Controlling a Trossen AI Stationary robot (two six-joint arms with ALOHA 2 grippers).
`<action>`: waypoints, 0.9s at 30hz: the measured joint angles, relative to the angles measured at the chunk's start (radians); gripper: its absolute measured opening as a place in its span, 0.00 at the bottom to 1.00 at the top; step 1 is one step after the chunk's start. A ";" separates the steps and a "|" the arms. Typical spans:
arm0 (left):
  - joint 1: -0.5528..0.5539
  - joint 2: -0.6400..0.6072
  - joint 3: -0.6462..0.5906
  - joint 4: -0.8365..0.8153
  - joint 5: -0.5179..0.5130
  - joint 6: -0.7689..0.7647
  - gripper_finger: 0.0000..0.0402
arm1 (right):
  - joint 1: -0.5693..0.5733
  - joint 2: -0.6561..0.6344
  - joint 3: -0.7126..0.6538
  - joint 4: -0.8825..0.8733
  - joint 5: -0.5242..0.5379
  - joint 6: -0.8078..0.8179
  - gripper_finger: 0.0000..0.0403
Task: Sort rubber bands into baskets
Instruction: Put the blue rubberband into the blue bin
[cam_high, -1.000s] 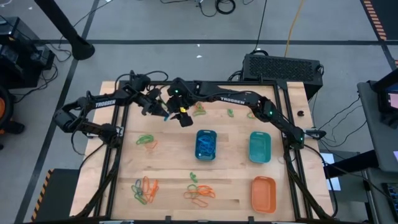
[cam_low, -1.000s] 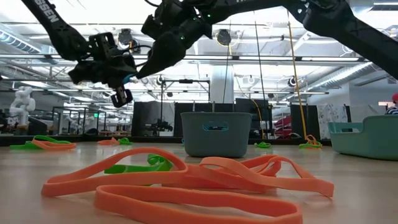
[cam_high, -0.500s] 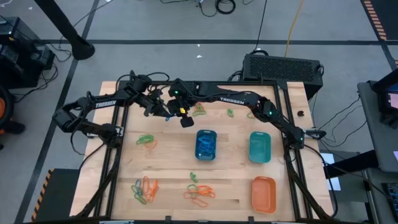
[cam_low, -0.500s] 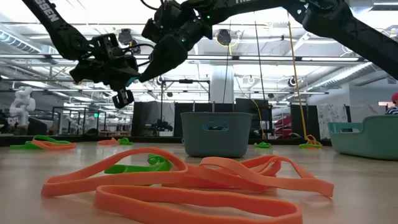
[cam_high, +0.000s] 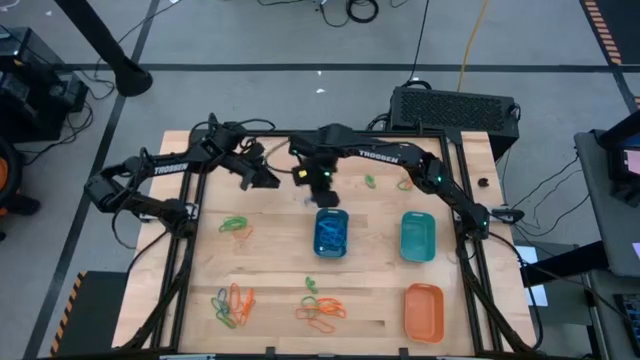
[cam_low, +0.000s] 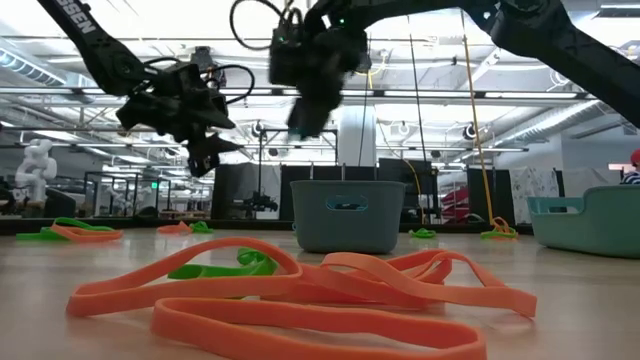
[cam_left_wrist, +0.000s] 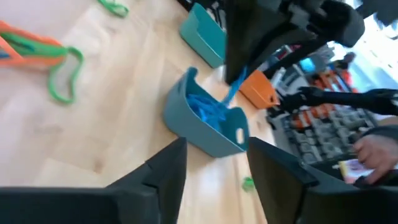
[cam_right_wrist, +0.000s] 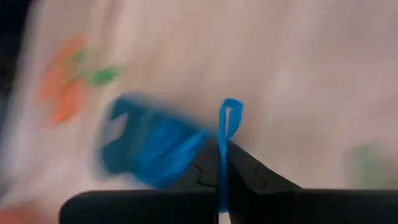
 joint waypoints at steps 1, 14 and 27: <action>-0.005 0.000 0.000 0.014 -0.016 -0.001 0.45 | 0.001 0.000 0.000 -0.065 -0.035 -0.017 0.00; -0.064 0.000 0.000 0.061 -0.106 -0.008 0.46 | 0.060 -0.031 -0.293 -0.054 -0.124 -0.027 0.00; -0.077 0.000 0.000 0.062 -0.143 -0.047 0.46 | 0.054 -0.032 -0.312 -0.072 -0.165 0.002 0.12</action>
